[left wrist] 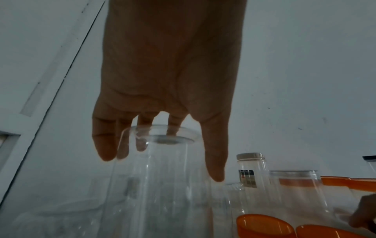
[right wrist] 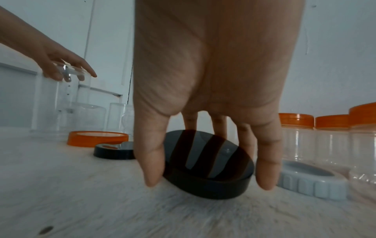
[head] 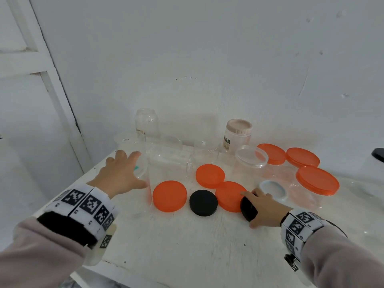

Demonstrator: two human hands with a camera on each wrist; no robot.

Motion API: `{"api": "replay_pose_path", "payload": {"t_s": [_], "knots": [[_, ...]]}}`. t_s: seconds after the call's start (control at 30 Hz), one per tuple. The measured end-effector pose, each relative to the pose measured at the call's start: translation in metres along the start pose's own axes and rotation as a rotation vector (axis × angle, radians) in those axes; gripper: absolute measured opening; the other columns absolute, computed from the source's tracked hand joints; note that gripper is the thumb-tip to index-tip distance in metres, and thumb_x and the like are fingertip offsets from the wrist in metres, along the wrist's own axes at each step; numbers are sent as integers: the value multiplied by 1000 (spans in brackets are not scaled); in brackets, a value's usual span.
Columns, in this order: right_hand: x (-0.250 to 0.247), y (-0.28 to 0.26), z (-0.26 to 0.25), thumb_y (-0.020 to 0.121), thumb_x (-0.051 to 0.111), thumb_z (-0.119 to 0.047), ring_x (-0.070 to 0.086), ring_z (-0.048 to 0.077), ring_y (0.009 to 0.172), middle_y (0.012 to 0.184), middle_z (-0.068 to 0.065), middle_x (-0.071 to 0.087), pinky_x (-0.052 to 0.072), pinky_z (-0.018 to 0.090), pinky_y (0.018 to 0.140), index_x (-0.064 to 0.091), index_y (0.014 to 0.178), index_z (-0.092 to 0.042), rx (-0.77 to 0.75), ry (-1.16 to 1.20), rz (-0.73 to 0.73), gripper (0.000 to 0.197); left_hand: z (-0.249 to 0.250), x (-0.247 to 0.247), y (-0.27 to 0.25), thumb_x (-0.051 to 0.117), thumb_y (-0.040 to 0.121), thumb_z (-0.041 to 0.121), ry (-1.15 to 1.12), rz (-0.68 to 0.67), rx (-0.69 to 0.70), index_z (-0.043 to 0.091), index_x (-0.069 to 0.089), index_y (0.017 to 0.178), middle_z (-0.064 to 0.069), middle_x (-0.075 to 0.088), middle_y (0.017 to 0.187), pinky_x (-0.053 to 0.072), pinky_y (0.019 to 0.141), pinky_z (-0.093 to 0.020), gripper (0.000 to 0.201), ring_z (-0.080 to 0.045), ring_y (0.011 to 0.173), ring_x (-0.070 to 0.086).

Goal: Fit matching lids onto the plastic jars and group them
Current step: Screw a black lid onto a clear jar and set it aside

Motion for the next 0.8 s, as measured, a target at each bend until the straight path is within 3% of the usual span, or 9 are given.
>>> {"api": "replay_pose_path", "payload": {"t_s": [0.2, 0.3, 0.4, 0.47, 0.53, 0.6, 0.7, 0.8], "knots": [[-2, -20, 11, 75, 71, -28, 34, 25, 115, 134, 1, 27, 45, 40, 96, 13, 149, -33, -46, 89, 47, 94, 33, -24, -19, 72, 65, 62, -2, 52, 99, 36, 20, 145, -7, 29, 123, 35, 83, -35, 99, -31, 120, 32], [-5, -29, 16, 75, 72, -29, 33, 22, 112, 129, -2, 28, 44, 38, 96, 15, 148, -35, -78, 160, 71, 93, 62, -35, -29, 73, 65, 61, -121, 105, 184, 38, 28, 140, 0, 26, 111, 33, 85, -34, 90, -25, 118, 28], [-7, -41, 24, 73, 73, -32, 31, 19, 112, 123, -6, 27, 42, 36, 97, 17, 146, -37, -104, 238, 94, 92, 89, -38, -36, 73, 65, 63, -309, 102, 242, 40, 38, 128, 4, 32, 111, 34, 83, -31, 76, -16, 111, 31], [-9, -49, 30, 72, 74, -35, 33, 19, 115, 125, -7, 28, 42, 37, 98, 17, 146, -39, -118, 282, 107, 93, 103, -31, -38, 72, 59, 70, -522, 13, 237, 40, 40, 120, 7, 41, 111, 40, 78, -27, 76, -13, 105, 44], [-11, -59, 38, 71, 75, -36, 35, 19, 117, 127, -7, 30, 43, 37, 99, 19, 145, -39, -126, 331, 125, 93, 116, -18, -40, 71, 54, 72, -728, -103, 188, 36, 40, 116, 7, 50, 105, 46, 68, -24, 78, -12, 89, 53], [-15, -69, 47, 70, 76, -36, 37, 19, 118, 128, -8, 30, 44, 37, 99, 21, 144, -40, -125, 375, 155, 92, 127, -1, -41, 77, 56, 61, -930, -214, 105, 25, 44, 115, -1, 57, 100, 56, 64, -32, 77, -17, 81, 59], [-23, -85, 64, 69, 77, -37, 40, 17, 115, 125, -10, 32, 43, 29, 93, 23, 144, -39, -117, 433, 206, 93, 149, 25, -47, 88, 49, 44, -1183, -409, 77, 10, 53, 104, -9, 68, 74, 60, 70, -43, 73, -22, 65, 68], [-34, -100, 80, 67, 77, -40, 43, 14, 115, 125, -11, 34, 40, 23, 87, 24, 142, -41, -111, 498, 250, 92, 171, 51, -54, 93, 50, 36, -1326, -605, 94, 9, 67, 107, -13, 66, 64, 58, 77, -48, 68, -27, 65, 68]]}}
Point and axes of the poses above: each hand's wrist, its own y-axis towards the middle knuckle, its own x-axis out of the palm, z = x × y, the point moved 6 cm from there along y, towards the middle knuckle
